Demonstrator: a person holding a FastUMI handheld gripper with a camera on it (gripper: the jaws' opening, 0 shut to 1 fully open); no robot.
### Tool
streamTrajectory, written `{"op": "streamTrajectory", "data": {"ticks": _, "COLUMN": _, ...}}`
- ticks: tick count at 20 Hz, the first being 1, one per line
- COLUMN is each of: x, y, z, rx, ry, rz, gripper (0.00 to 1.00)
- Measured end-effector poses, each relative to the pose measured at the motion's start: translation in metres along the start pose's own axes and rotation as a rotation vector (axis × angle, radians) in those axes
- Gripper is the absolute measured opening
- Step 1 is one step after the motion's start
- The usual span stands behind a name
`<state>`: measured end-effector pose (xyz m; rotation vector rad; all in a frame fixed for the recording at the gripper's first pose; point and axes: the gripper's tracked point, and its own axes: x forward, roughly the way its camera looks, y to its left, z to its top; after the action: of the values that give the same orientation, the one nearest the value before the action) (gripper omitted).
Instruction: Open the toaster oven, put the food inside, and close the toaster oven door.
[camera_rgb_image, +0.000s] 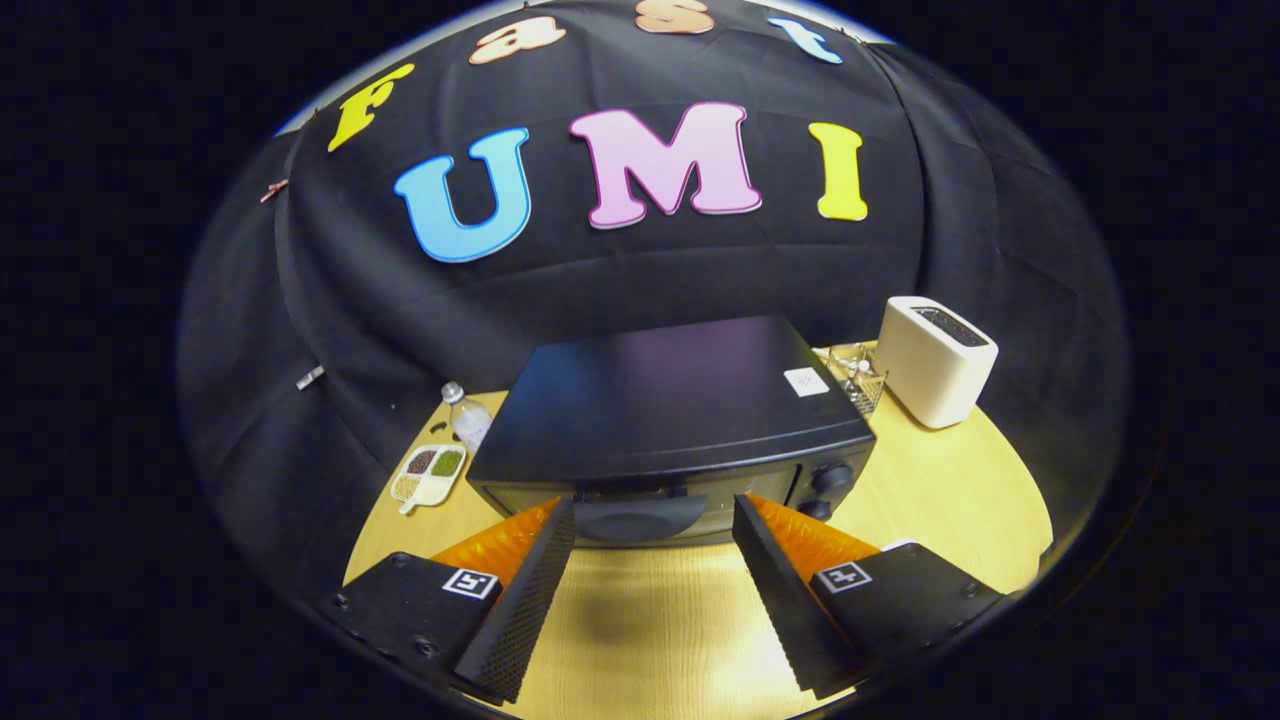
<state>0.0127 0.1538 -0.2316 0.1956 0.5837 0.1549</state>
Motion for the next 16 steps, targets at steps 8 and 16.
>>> {"op": "streamTrajectory", "data": {"ticks": 8, "x": -0.091, "y": -0.044, "z": 0.116, "rx": -0.014, "ry": -0.267, "rz": -0.025, "gripper": 0.98}}
{"op": "streamTrajectory", "data": {"ticks": 16, "x": -0.183, "y": -0.080, "z": 0.194, "rx": -0.094, "ry": -0.487, "rz": -0.069, "gripper": 0.98}}
